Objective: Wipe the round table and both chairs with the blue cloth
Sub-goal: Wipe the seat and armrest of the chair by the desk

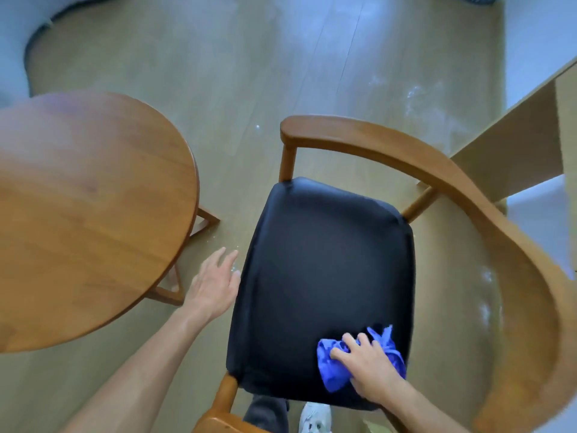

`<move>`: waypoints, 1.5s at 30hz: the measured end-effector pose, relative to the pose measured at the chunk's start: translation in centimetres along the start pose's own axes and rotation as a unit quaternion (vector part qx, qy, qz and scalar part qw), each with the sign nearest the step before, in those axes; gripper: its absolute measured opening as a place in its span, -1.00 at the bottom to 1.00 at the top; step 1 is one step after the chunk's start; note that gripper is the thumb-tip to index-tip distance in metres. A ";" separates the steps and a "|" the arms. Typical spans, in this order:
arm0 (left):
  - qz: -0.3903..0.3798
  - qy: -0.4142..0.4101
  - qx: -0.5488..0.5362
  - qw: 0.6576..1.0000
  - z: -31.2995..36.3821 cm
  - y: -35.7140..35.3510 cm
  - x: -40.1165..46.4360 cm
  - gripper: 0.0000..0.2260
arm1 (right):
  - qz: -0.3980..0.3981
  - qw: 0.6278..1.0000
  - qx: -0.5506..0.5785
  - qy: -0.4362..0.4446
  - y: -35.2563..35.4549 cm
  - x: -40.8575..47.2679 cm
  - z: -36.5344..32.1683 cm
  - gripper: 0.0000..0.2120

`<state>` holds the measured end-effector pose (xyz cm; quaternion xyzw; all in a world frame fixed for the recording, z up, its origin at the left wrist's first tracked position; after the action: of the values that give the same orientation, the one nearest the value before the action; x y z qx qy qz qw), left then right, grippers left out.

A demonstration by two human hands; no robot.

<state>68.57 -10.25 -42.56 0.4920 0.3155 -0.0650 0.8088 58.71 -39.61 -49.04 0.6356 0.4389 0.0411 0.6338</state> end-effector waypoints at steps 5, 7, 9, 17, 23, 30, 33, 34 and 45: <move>-0.036 -0.041 -0.095 0.994 7.1 2.9 -6.3 -0.64 | 0.199 0.911 0.294 -0.210 13.6 -5.5 7.8 -0.56; -0.046 -0.084 -0.126 0.987 11.3 4.3 -9.9 -0.71 | 0.304 0.847 0.388 -0.197 20.1 -7.9 7.4 -0.57; -0.036 -0.128 -0.173 0.976 15.4 6.5 -13.9 -0.84 | 0.371 0.800 0.444 -0.159 26.2 -10.4 5.5 -0.56; -0.017 -0.241 -0.416 0.877 24.7 18.0 -29.1 -0.37 | 0.466 0.709 0.529 -0.007 41.6 -21.3 -4.0 -0.52; 0.129 -0.268 -0.416 0.859 24.7 26.5 -38.1 -0.58 | 0.412 0.689 0.585 0.118 48.0 -26.8 -10.7 -0.48; 0.126 -0.312 -0.336 0.880 23.6 33.1 -44.6 -0.92 | 0.366 0.699 0.606 0.102 53.1 -28.8 -11.5 -0.66; 0.067 -0.305 -0.397 0.863 21.5 34.9 -43.9 -0.85 | 0.314 0.683 0.649 0.120 54.3 -29.1 -11.0 -0.82; 0.056 -0.301 -0.400 0.864 20.9 35.2 -43.7 -0.85 | 0.298 0.680 0.659 0.121 54.5 -28.9 -11.0 -0.79; -0.013 -0.369 -0.285 0.885 21.0 38.1 -42.6 -0.89 | 0.278 0.888 0.358 0.075 59.4 -28.7 -13.8 -0.88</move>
<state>60.02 -17.24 17.28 0.1767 0.0056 -0.1591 0.9713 62.80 -35.30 18.08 0.9103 0.2752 0.1030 0.2915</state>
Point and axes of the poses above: each hand's wrist, its own x-axis towards the middle knuckle, its own y-axis out of the back of the hand, z = x × y, the point moved 8 cm from there along x, towards the middle knuckle, and after that the axes turned 3 degrees about y, right-handed, at the moved point
